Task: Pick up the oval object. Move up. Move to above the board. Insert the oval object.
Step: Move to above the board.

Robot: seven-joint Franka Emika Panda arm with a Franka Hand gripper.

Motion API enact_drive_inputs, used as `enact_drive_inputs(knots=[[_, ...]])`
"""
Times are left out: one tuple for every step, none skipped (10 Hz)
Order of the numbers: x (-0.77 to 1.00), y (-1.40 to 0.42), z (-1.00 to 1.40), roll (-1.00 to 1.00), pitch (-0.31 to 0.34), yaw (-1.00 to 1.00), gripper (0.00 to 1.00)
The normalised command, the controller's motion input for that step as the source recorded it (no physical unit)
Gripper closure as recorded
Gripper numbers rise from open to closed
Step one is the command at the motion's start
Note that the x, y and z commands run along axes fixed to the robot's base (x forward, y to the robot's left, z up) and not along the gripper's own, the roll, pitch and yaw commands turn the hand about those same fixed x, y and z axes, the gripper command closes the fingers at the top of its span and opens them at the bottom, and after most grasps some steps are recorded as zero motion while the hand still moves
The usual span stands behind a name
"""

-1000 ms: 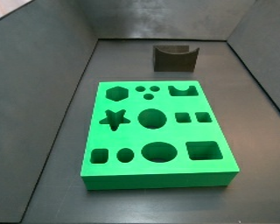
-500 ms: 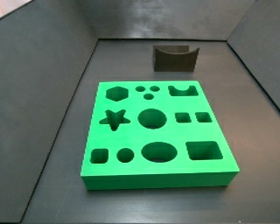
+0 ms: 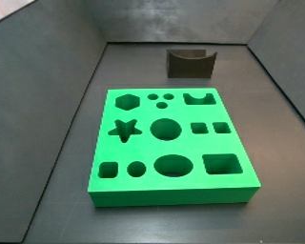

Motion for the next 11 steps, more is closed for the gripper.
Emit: enact_drive_inputs(knots=[[0.15,-1.00,-0.02,0.13,0.084,-1.00,1.00],[0.15,-1.00,-0.01,0.13,0.081,-1.00,1.00],[0.15,-1.00,-0.01,0.12,0.078,-1.00,1.00],[0.15,-1.00,-0.01,0.12,0.081,-1.00,1.00],[0.16,-1.00,-0.01,0.11,0.088,-1.00,1.00],[0.16,-1.00,-0.01,0.10,0.100,-1.00,1.00],[0.17,-1.00,-0.01,0.06,0.118,-0.84,1.00],[0.18,-1.00,-0.01,0.03,0.118,-0.59,1.00],[0.19,-1.00,-0.01,-0.01,0.122,-0.32,1.00],[0.20,-1.00,0.00,-0.02,0.122,-0.18,1.00],[0.21,-1.00,0.00,-0.01,0.124,-0.11,1.00]])
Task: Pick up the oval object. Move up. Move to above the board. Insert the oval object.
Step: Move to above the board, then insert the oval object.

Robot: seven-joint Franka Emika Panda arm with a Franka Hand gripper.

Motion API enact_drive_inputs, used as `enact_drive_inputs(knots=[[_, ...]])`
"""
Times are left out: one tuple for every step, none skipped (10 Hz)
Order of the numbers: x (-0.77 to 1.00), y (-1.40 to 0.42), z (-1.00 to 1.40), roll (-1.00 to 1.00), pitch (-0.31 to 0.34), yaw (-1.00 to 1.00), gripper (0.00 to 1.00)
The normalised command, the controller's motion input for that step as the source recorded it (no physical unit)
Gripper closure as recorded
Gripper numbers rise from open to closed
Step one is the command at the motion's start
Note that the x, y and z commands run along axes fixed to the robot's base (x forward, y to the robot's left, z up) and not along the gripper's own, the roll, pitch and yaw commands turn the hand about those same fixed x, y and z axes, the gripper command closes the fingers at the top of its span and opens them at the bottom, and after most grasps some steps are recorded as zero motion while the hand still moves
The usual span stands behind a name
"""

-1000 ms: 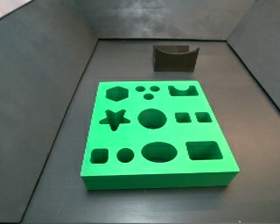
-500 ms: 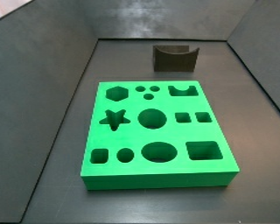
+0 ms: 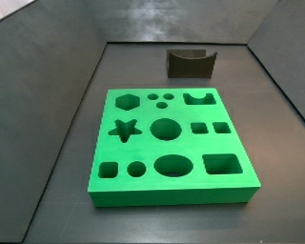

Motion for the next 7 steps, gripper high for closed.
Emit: enact_drive_inputs(knots=[[0.23,-1.00,0.01,0.00,0.129,-0.03,1.00],[0.25,-1.00,0.01,0.00,0.133,0.01,1.00],[0.25,-0.86,0.02,0.01,0.138,0.01,1.00],[0.19,-0.58,0.02,0.02,0.134,0.01,1.00],[0.15,-0.35,0.02,0.04,0.122,0.01,1.00],[0.00,0.00,-0.03,0.00,0.000,0.00,1.00],[0.00,0.00,-0.02,0.00,0.000,0.00,1.00]])
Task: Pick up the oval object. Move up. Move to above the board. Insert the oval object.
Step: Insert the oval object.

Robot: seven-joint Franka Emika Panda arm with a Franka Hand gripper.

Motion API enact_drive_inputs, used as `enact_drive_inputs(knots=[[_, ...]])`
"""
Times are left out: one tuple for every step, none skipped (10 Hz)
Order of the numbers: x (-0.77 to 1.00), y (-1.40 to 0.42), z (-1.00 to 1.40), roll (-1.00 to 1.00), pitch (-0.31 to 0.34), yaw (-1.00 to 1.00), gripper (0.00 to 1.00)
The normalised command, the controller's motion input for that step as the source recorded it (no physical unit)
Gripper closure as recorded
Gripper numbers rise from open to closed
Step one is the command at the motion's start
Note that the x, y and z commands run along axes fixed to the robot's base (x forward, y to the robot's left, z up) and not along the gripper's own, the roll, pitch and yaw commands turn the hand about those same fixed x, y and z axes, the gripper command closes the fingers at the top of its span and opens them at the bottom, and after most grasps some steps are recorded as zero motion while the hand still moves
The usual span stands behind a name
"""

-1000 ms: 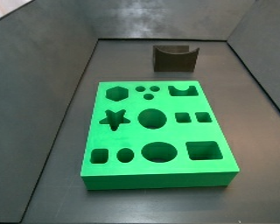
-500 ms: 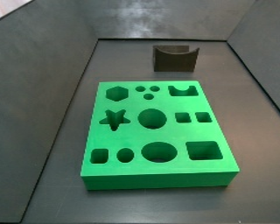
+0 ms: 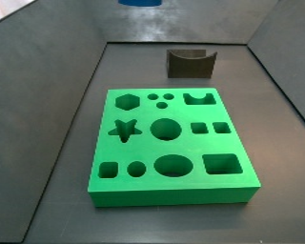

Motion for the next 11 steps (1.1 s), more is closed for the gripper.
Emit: enact_drive_inputs(knots=[[0.01,-0.03,-0.11,0.00,0.000,0.00,1.00],[0.18,-0.23,-0.17,0.01,0.000,0.04,1.00],[0.29,-0.31,-0.13,0.04,0.003,0.15,1.00],[0.34,-0.32,-0.14,0.03,0.019,0.11,1.00],[0.39,-0.32,-0.17,0.02,0.026,0.09,1.00],[0.33,-0.30,-0.19,0.01,0.023,0.00,1.00],[0.27,-0.30,-0.20,0.03,0.009,0.02,1.00],[0.18,-0.31,-0.24,0.06,0.000,0.03,1.00],[0.09,-0.38,-0.30,0.15,0.000,0.05,1.00],[0.00,-0.45,-0.33,0.30,0.000,0.13,1.00],[0.00,-0.43,-0.31,0.35,0.000,0.19,1.00]])
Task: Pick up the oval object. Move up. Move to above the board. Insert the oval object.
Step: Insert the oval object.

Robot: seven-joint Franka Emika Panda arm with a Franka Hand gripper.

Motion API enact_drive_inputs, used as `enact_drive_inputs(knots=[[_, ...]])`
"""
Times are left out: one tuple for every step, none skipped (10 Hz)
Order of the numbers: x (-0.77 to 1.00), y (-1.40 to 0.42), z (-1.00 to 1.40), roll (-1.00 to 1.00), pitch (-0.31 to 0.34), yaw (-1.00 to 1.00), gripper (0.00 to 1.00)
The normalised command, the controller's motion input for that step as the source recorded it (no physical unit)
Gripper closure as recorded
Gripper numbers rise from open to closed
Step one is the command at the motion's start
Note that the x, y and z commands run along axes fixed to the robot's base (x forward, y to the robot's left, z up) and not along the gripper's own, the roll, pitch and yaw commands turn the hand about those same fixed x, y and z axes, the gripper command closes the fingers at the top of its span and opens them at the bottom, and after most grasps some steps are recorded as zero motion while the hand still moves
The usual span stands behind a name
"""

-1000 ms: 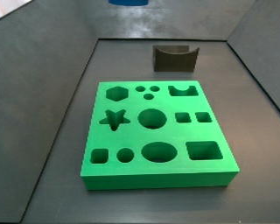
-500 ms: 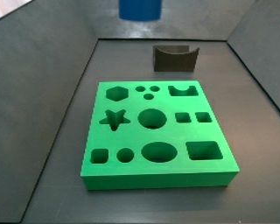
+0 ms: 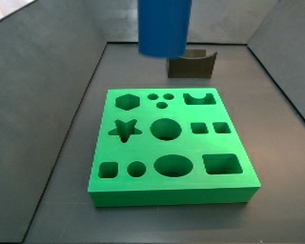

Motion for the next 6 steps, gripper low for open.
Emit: enact_drive_inputs(knots=[[0.00,-0.42,-0.29,0.30,0.000,0.15,1.00],[0.01,-0.42,-0.27,0.23,0.000,0.09,1.00],[0.11,-0.40,-0.27,0.18,0.000,0.06,1.00],[0.18,-0.39,-0.28,0.15,0.000,0.04,1.00],[0.23,-0.35,-0.27,0.14,0.000,0.02,1.00],[0.26,-0.30,-0.30,0.17,0.010,0.05,1.00]])
